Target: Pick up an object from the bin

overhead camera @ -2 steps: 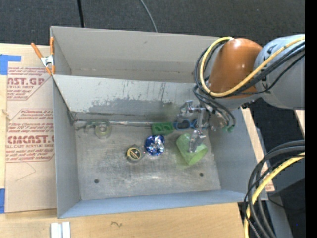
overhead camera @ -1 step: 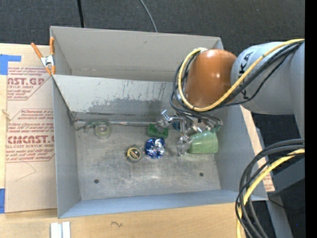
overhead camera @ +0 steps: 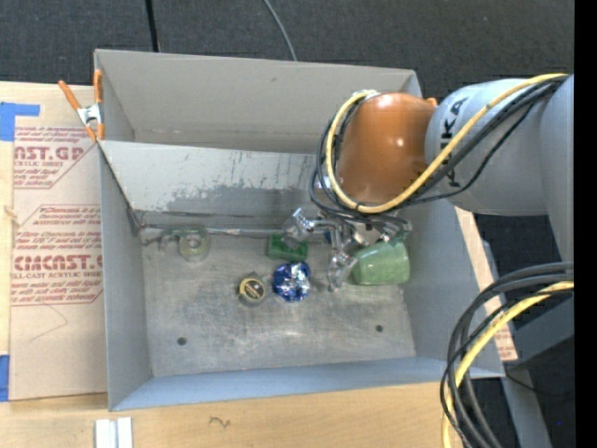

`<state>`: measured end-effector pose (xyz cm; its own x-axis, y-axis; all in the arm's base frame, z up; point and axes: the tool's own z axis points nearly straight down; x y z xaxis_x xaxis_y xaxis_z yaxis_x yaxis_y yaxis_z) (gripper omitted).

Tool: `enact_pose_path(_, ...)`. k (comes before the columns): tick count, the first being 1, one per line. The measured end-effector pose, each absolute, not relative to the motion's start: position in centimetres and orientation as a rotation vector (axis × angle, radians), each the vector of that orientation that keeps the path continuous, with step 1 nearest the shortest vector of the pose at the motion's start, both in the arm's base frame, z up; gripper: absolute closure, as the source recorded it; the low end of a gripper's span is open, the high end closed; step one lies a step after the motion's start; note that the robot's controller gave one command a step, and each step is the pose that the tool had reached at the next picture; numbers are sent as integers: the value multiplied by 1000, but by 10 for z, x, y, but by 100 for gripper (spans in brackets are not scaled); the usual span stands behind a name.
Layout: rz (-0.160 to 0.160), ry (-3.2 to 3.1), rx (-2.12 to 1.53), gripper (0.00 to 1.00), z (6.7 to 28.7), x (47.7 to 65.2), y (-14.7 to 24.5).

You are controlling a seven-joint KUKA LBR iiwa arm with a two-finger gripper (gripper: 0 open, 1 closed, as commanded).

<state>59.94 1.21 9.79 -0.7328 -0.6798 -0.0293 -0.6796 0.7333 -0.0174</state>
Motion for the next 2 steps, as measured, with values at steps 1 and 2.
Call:
enact_pose_path(1,-14,2807,-1322,0,98,601,15)
enact_pose_path(2,-23,2689,-1541,0,97,603,23)
